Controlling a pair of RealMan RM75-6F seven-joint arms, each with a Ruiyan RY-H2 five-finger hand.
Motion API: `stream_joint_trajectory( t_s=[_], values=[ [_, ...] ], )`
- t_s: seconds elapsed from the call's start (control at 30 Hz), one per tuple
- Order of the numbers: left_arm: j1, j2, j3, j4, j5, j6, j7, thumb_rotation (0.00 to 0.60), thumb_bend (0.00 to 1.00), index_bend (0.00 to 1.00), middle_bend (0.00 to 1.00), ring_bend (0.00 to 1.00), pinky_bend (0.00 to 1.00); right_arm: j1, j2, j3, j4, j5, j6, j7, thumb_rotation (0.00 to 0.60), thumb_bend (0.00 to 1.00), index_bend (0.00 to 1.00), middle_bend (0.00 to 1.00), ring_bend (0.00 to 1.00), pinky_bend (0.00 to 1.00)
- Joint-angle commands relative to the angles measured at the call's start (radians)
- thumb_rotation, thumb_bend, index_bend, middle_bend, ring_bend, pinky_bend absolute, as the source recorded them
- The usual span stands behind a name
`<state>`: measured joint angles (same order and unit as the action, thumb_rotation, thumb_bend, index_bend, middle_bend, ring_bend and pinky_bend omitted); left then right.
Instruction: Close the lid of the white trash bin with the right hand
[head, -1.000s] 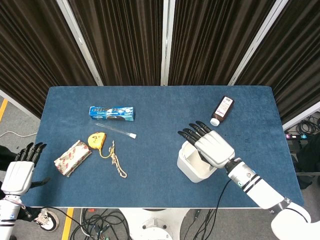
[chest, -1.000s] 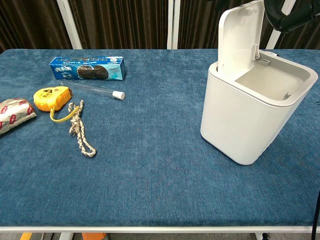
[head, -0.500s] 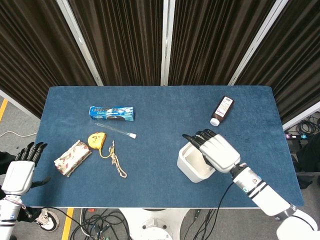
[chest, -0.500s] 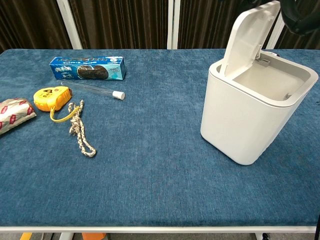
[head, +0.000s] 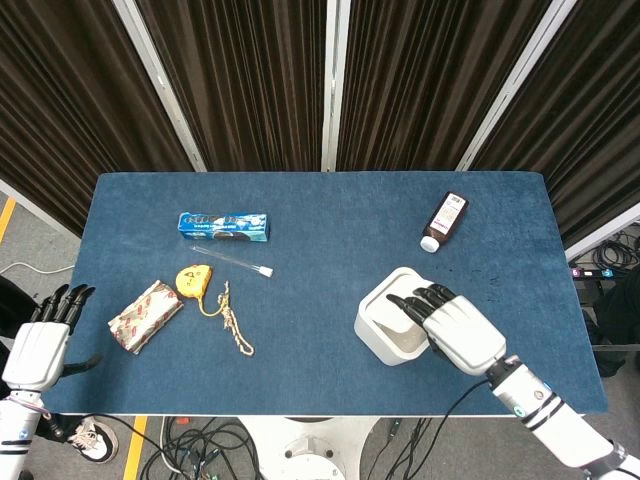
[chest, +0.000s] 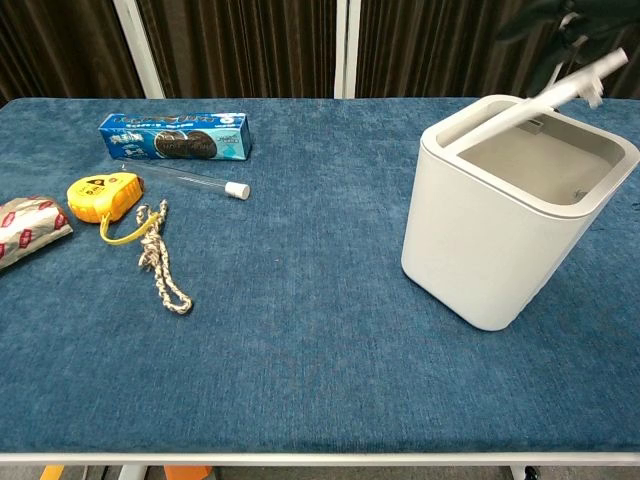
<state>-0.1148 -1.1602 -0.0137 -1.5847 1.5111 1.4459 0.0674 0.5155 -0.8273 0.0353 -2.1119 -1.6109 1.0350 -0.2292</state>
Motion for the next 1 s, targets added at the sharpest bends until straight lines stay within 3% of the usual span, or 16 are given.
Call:
stream_joint_trajectory(
  t_s=[0.03, 0.8, 1.0],
  values=[
    [-0.001, -0.002, 0.001, 0.002, 0.002, -0.003, 0.0, 0.6, 0.0, 0.09, 0.08, 0.02, 0.16, -0.023, -0.004, -0.026, 0.023, -0.025, 0.012, 0.035, 0.6, 1.0, 0.09, 0.27, 0.18, 0.22],
    [-0.002, -0.01, -0.001, 0.014, -0.003, -0.006, -0.008, 0.6, 0.0, 0.09, 0.08, 0.02, 0.16, -0.051, -0.113, -0.07, 0.158, -0.027, -0.014, 0.105, 0.6, 1.0, 0.09, 0.26, 0.18, 0.22],
    [0.003, -0.013, 0.001, 0.015, 0.0, 0.004, -0.008, 0.6, 0.0, 0.09, 0.08, 0.02, 0.16, -0.111, -0.086, -0.057, 0.166, -0.091, 0.153, 0.156, 0.6, 1.0, 0.08, 0.26, 0.18, 0.22]
  ],
)
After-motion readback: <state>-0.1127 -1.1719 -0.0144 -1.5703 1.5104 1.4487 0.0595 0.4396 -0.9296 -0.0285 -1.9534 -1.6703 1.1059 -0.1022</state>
